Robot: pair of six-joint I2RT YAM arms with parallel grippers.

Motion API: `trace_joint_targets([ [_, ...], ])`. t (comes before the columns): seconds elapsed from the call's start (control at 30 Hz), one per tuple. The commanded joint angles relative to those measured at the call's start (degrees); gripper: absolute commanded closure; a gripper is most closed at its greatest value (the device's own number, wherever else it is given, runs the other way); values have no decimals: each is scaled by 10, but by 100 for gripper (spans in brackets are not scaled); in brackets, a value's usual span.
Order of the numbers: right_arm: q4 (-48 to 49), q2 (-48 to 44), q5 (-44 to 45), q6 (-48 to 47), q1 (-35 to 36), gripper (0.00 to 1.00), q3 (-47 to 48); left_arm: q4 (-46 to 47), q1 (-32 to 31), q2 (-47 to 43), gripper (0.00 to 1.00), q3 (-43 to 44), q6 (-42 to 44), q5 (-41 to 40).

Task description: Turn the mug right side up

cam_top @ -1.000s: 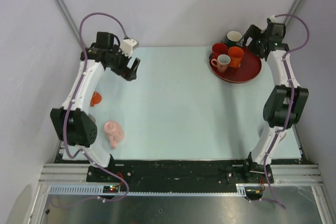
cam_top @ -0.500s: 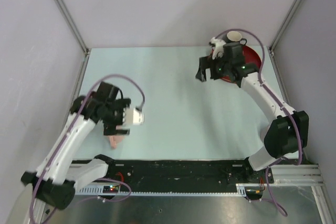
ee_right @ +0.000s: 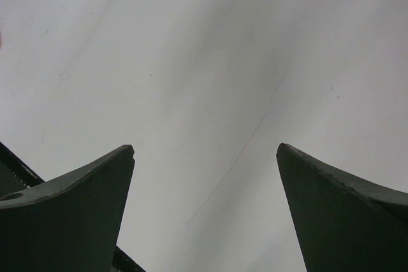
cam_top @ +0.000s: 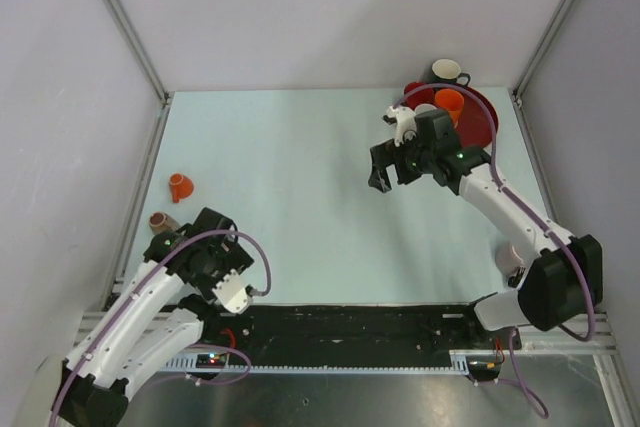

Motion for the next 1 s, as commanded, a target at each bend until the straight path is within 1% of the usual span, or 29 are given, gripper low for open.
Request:
trace_joint_targets([
  [0.0,10,-52,-15,-8,-4,1,-16,-47,31,18,14,-50,384,-48],
  [0.07,10,-64,-19,-7,-6,1,-22,-10,60,31,14,-70,413,-54],
  [0.1,11,-70,-22,-8,-6,1,-25,14,74,40,14,-77,424,-42],
  [0.13,11,-74,-27,-8,-7,1,-27,58,86,49,14,-83,429,-29],
  [0.2,12,-79,-36,-9,-8,1,-30,145,96,79,14,-83,422,1],
  [0.27,13,-82,-42,-9,-9,1,-30,185,99,121,15,-61,409,28],
  [0.43,16,-83,-47,-12,-9,1,-30,215,96,206,14,13,339,63],
  [0.57,14,-84,-48,-13,-12,1,-30,232,94,261,17,44,276,46],
  [0.67,10,-80,-52,-16,-13,1,-32,235,94,273,20,46,270,40],
  [0.8,6,-71,-56,-19,-13,1,-33,236,85,274,28,25,270,36],
  [0.9,10,-66,-64,-21,-14,1,-33,237,69,285,36,15,233,27],
  [0.97,15,-64,-69,-23,-15,1,-33,238,61,299,41,13,215,-3],
])
